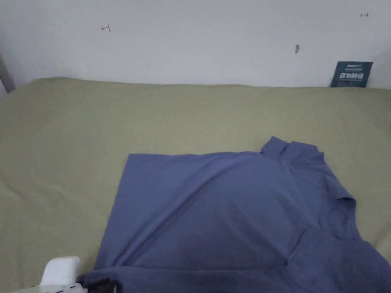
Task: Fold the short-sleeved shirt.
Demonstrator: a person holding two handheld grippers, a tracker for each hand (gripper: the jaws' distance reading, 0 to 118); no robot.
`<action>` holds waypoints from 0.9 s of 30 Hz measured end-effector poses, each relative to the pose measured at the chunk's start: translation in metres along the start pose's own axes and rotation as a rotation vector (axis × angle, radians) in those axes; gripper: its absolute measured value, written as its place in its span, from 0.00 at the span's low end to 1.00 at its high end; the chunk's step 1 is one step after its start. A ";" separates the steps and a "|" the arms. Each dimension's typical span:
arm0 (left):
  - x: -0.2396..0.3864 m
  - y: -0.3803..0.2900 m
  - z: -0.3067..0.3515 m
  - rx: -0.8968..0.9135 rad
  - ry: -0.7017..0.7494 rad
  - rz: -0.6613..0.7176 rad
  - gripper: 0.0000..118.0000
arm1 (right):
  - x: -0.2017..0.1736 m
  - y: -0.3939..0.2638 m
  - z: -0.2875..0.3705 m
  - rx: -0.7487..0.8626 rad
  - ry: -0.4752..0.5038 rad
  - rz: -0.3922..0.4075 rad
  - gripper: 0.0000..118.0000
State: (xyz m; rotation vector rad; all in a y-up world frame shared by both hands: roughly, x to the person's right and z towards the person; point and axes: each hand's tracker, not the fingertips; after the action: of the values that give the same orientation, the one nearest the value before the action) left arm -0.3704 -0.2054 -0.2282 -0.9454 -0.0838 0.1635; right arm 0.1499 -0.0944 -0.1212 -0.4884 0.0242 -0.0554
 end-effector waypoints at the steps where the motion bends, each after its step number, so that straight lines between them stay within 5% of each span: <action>1: 0.000 0.001 -0.003 0.000 0.009 0.009 0.53 | 0.002 0.000 -0.001 -0.004 0.001 0.001 0.00; 2: 0.000 0.002 -0.003 0.006 0.016 0.024 0.41 | -0.001 0.000 0.000 -0.007 0.001 0.004 0.00; 3: 0.001 0.002 -0.001 0.021 0.043 0.031 0.09 | 0.000 0.000 -0.001 -0.012 -0.003 0.007 0.00; 7: 0.000 0.005 0.003 0.034 0.001 0.036 0.08 | 0.014 -0.005 -0.015 -0.083 -0.053 -0.003 0.00; 8: 0.002 0.005 0.004 0.033 0.003 0.020 0.08 | 0.020 -0.007 -0.022 -0.123 -0.064 -0.011 0.08; 10: 0.006 0.003 0.005 0.036 0.007 -0.001 0.08 | 0.035 -0.011 -0.044 -0.237 -0.053 -0.022 0.80; 11: 0.006 0.003 0.005 0.036 0.006 0.000 0.08 | 0.042 -0.014 -0.057 -0.314 -0.045 -0.032 1.00; 13: 0.005 0.003 0.006 0.031 -0.002 0.015 0.08 | 0.052 -0.027 -0.088 -0.458 -0.042 -0.020 0.92; 19: 0.006 0.003 0.008 0.020 -0.015 0.024 0.08 | 0.068 -0.054 -0.126 -0.564 -0.080 -0.032 0.88; 20: 0.007 0.004 0.008 0.018 -0.017 0.024 0.08 | 0.070 -0.056 -0.127 -0.570 -0.078 -0.032 0.78; 21: 0.006 0.004 0.007 0.015 -0.017 0.021 0.08 | 0.071 -0.057 -0.126 -0.581 -0.074 -0.040 0.52; 23: 0.007 0.005 0.007 0.009 -0.019 0.019 0.08 | 0.071 -0.057 -0.120 -0.562 -0.055 -0.081 0.32; 24: 0.008 0.005 0.007 0.007 -0.022 0.020 0.08 | 0.068 -0.052 -0.116 -0.545 -0.054 -0.079 0.03; 27: 0.008 0.006 0.007 0.008 -0.022 0.009 0.08 | 0.060 -0.046 -0.111 -0.508 -0.061 -0.038 0.03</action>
State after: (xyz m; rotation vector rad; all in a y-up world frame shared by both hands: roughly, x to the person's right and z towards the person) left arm -0.3638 -0.1948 -0.2285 -0.9363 -0.0985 0.1827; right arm 0.2033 -0.1901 -0.1982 -0.9980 -0.0322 -0.0715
